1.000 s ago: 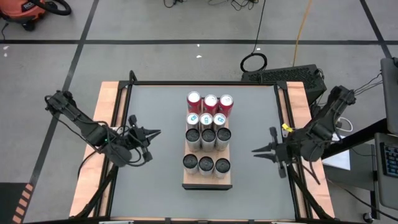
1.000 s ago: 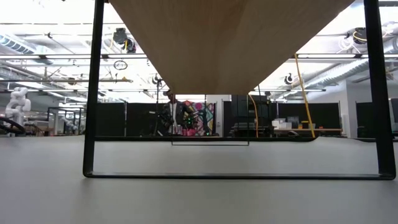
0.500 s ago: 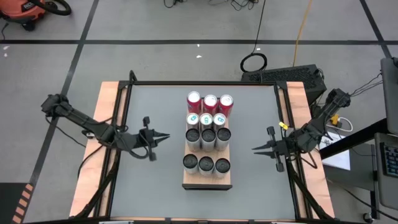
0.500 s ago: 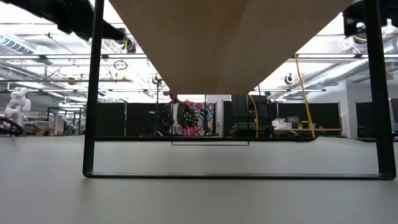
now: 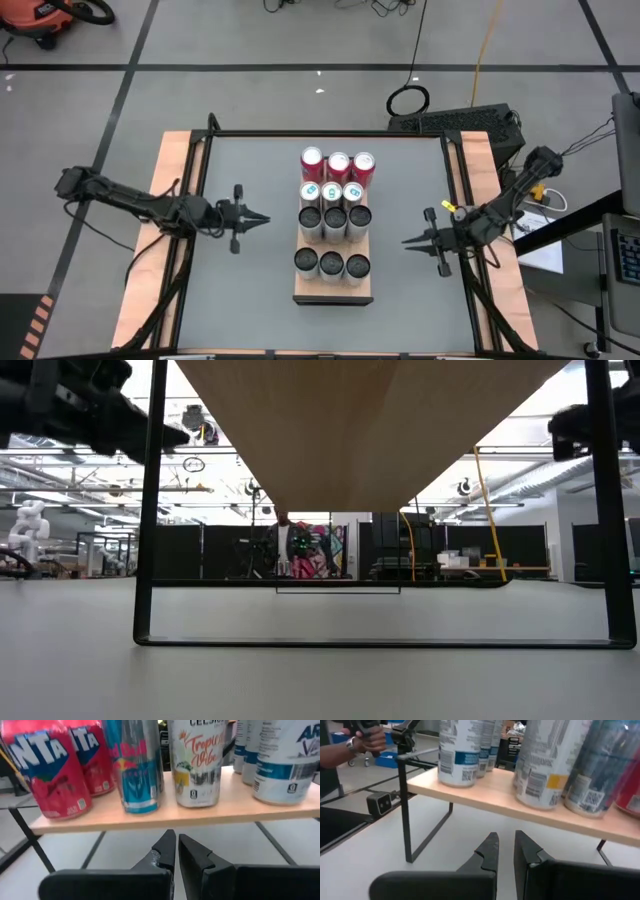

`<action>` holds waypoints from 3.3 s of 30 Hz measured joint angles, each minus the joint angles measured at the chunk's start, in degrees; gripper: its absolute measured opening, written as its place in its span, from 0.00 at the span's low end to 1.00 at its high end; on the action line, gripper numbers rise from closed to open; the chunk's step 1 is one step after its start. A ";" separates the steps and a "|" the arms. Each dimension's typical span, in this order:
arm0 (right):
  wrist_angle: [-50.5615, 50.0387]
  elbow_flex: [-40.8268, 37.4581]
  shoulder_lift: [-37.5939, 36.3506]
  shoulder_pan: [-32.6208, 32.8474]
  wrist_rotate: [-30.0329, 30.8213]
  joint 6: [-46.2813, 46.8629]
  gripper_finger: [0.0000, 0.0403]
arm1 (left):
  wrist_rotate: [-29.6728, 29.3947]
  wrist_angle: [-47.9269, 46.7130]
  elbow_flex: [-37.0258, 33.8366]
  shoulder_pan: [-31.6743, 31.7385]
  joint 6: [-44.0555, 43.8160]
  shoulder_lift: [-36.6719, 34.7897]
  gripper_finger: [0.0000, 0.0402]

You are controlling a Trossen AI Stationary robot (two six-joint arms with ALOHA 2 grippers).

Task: Place canned beverage on shelf
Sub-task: Return to Home Position

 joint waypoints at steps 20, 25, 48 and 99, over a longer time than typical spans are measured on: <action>5.43 -5.30 -0.19 -1.34 -0.07 3.14 0.00 | 6.67 8.97 -10.16 2.61 -4.46 -2.56 0.04; 4.86 -5.38 -0.55 -1.34 -0.04 1.80 0.00 | 6.88 8.93 -10.16 2.61 -2.97 -3.71 0.01; 3.94 -5.60 -4.30 -6.94 -7.62 -2.97 0.00 | 8.54 7.54 -10.21 2.62 -2.97 -7.20 0.01; -9.28 -5.64 -19.98 -35.96 -32.65 -6.24 0.00 | 19.19 -2.12 -10.31 11.92 -3.10 -20.46 0.00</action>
